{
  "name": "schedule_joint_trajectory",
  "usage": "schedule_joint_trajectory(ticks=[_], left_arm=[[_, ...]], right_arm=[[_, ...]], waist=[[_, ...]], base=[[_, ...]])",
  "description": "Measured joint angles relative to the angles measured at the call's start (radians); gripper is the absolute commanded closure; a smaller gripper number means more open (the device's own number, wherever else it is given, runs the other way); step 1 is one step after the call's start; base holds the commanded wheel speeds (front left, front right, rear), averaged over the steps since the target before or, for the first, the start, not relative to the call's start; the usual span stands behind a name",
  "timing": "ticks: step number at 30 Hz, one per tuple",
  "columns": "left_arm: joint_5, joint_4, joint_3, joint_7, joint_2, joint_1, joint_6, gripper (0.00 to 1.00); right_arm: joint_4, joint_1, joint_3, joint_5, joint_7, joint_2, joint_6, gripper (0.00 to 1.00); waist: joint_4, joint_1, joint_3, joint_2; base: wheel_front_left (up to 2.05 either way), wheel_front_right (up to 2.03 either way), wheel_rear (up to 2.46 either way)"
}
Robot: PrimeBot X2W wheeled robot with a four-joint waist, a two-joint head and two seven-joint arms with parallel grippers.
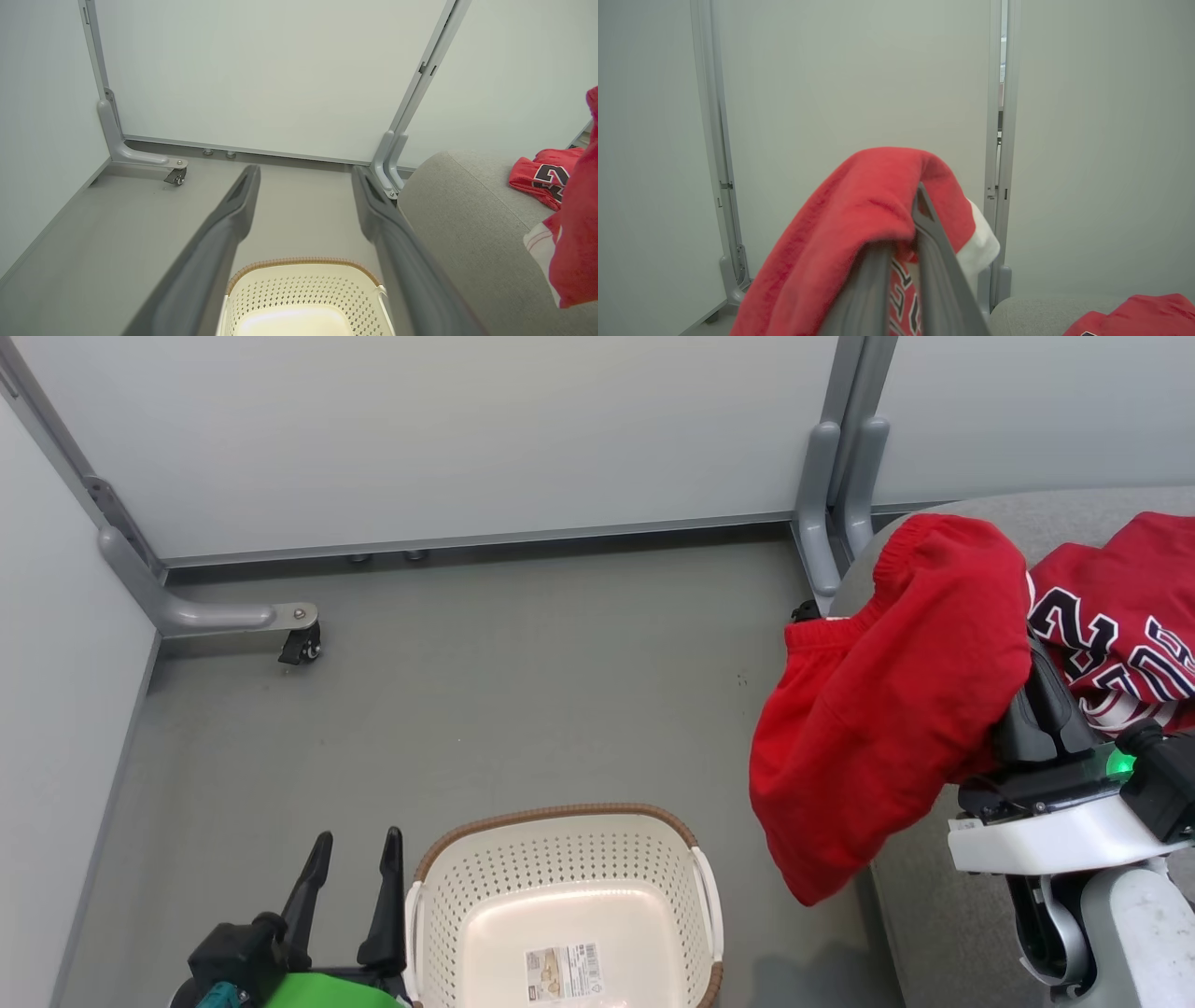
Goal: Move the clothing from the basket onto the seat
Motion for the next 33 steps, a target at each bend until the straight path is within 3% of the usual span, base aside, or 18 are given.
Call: schedule_joint_trajectory(ticks=[13,33], left_arm=[[0.082,0.03,0.077,0.0,-0.036,0.029,0.0,0.0],[0.088,-0.007,0.062,0.0,-0.04,0.029,0.0,0.0]], right_arm=[[0.016,0.019,-0.012,0.0,0.0,0.015,0.0,1.0],[0.012,0.004,-0.016,0.009,0.0,0.013,0.0,1.0]], waist=[[-0.002,0.0,-0.014,0.0],[-0.042,0.0,-0.009,0.0]], base=[[0.0,0.0,0.0],[0.0,0.0,0.0]])
